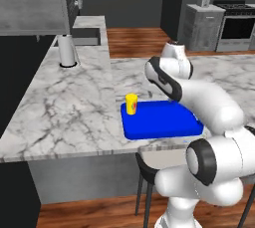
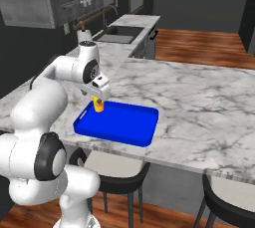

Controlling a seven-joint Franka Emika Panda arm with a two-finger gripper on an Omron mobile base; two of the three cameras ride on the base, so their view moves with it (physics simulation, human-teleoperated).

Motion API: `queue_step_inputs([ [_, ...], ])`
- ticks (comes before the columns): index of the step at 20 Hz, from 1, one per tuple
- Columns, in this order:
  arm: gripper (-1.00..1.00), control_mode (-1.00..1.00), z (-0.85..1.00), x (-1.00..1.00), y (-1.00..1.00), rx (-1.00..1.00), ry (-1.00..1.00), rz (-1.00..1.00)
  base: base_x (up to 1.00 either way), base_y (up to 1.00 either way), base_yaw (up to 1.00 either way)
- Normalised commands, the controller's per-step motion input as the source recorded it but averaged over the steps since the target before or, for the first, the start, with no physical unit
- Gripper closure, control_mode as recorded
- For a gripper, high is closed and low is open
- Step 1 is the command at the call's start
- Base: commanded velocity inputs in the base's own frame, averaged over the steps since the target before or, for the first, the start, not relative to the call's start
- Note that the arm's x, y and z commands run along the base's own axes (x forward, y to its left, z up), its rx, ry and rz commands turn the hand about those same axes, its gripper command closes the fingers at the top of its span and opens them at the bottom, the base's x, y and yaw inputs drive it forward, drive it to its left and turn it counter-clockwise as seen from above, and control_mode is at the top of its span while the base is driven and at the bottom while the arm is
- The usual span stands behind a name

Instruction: There is a tray on the dining counter. Grab the cup, mug, and pitcher and place them on the tray. The pitcher may be placed next to the tray if it cannot fit the tray.

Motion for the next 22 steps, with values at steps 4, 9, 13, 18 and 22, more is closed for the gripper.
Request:
queue_step_inputs([
  [4,-1.0,-1.0,0.03,-1.0,-0.12,-0.01,0.0,0.17,0.0,0.0,0.0],
  [9,-1.0,-1.0,0.0,-1.0,-0.05,0.0,0.0,0.17,0.0,0.0,0.0],
  [13,-1.0,-1.0,0.0,-1.0,-0.03,-0.01,0.0,0.14,0.0,0.0,0.0],
  [18,-1.0,-1.0,0.0,-0.8,-0.05,-0.02,0.0,0.1,0.0,0.0,0.0],
  [22,-1.0,-1.0,0.0,-0.58,-0.03,-0.03,0.0,0.08,0.0,0.0,0.0],
])
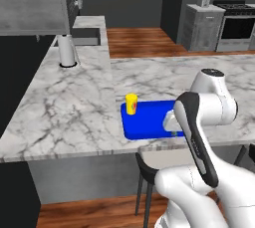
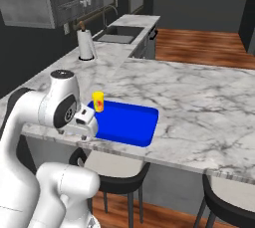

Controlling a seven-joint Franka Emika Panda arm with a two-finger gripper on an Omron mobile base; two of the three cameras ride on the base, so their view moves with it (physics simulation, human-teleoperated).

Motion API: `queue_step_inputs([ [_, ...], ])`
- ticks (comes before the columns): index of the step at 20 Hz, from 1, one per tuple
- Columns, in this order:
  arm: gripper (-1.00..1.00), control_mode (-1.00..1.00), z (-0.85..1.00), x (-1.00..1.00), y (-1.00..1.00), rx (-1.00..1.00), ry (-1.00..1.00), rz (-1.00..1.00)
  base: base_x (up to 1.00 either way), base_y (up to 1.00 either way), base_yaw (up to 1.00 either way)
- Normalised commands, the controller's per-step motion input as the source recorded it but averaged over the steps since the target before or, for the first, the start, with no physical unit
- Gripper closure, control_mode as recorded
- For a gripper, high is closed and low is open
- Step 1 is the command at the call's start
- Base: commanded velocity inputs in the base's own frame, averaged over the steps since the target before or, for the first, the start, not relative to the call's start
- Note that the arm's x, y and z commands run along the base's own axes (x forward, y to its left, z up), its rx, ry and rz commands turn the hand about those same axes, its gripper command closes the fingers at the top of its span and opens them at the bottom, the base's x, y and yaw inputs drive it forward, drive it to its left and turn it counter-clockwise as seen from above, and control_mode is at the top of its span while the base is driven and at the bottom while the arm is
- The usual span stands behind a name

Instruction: There is a tray on the dining counter. Grab the cup, mug, and pitcher and place them on the tray. The pitcher may be placed next to the tray if it cannot fit the tray.

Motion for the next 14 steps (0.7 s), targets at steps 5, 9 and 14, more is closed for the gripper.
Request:
queue_step_inputs([
  [5,-1.0,1.0,0.0,-0.25,0.0,-0.03,0.0,0.04,-0.21,-0.08,0.01],
  [9,-1.0,1.0,0.0,0.0,0.0,0.0,0.0,0.0,-0.74,-0.61,0.0],
  [14,-1.0,1.0,0.0,0.0,0.0,0.0,0.0,0.0,-0.52,-0.99,-0.05],
])
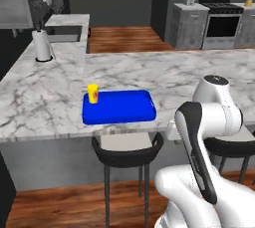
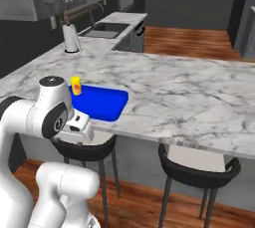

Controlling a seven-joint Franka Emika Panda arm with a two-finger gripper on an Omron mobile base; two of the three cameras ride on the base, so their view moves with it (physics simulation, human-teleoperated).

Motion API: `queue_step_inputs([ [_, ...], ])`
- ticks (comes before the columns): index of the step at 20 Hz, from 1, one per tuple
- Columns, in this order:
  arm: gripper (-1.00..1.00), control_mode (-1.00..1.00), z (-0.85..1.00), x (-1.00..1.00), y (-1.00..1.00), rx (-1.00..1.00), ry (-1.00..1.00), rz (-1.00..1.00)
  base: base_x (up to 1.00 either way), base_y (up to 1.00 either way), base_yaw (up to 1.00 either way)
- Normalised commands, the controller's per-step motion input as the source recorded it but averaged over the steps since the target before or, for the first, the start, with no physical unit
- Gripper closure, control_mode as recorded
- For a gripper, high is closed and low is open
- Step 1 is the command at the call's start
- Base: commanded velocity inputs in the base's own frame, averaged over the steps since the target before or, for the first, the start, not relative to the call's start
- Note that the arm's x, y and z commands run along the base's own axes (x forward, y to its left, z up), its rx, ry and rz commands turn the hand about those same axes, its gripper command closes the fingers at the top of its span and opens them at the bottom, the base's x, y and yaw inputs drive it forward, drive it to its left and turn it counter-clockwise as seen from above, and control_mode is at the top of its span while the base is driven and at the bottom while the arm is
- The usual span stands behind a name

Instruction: There is a tray on the dining counter. Grab the cup, mug, and pitcher and place them on the tray. The pitcher may be placed next to the tray if it cannot fit the tray.

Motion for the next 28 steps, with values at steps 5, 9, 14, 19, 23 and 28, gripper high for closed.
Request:
queue_step_inputs([
  [5,-1.0,1.0,0.0,0.0,0.0,0.0,0.0,0.0,0.0,-1.0,-0.02],
  [9,-1.0,1.0,0.0,0.0,0.0,0.0,0.0,0.0,0.0,-1.0,0.0],
  [14,-1.0,1.0,0.0,0.0,0.0,0.0,0.0,0.0,0.0,-1.0,0.0],
  [19,-1.0,1.0,0.0,0.0,0.0,0.0,0.0,0.0,-0.04,-1.0,0.0],
  [23,-1.0,1.0,0.0,0.0,0.0,0.0,0.0,0.0,-0.24,-1.0,0.0],
  [28,-1.0,1.0,0.0,0.0,0.0,0.0,0.0,0.0,-0.19,-1.0,0.0],
])
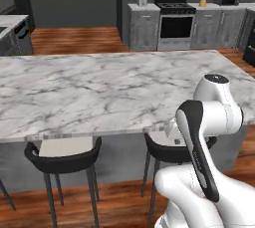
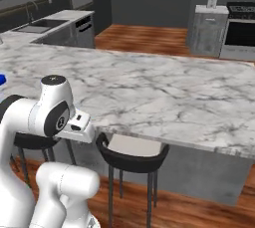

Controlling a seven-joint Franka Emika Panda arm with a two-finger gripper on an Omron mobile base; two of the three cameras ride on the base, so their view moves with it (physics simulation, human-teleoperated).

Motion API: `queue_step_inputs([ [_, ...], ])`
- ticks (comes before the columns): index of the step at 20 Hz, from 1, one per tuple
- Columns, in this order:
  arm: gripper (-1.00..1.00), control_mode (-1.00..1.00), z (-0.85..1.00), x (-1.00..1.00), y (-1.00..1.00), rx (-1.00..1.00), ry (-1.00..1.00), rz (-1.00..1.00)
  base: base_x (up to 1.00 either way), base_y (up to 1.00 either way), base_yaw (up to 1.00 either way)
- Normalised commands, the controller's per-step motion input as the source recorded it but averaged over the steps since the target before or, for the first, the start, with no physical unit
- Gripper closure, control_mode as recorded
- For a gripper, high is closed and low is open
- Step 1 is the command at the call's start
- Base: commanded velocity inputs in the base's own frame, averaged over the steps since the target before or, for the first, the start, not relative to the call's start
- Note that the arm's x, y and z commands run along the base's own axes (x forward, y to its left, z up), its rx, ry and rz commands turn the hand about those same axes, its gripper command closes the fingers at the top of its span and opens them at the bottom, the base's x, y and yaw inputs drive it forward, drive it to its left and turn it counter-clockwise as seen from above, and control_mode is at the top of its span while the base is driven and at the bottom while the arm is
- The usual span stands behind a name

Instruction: There is a tray on the dining counter. Grab the cup, mug, and pitcher and place them on the tray. The pitcher may be placed next to the tray if it cannot fit the tray.

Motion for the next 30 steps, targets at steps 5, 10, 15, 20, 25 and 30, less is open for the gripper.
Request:
queue_step_inputs([
  [5,-1.0,1.0,0.0,0.0,0.0,0.0,0.0,0.0,-0.04,-1.0,0.0],
  [10,-1.0,1.0,0.0,0.0,0.0,0.0,0.0,0.0,0.0,-1.0,0.0],
  [15,-1.0,1.0,0.0,0.0,0.0,0.0,0.0,0.0,0.0,-1.0,0.0],
  [20,-1.0,1.0,0.0,0.0,0.0,0.0,0.0,0.0,0.0,-1.0,0.0],
  [25,-1.0,1.0,0.0,0.0,0.0,0.0,0.0,0.0,0.07,-1.0,0.0],
  [30,-1.0,1.0,0.0,0.0,0.0,0.0,0.0,0.0,0.3,-1.0,0.0],
])
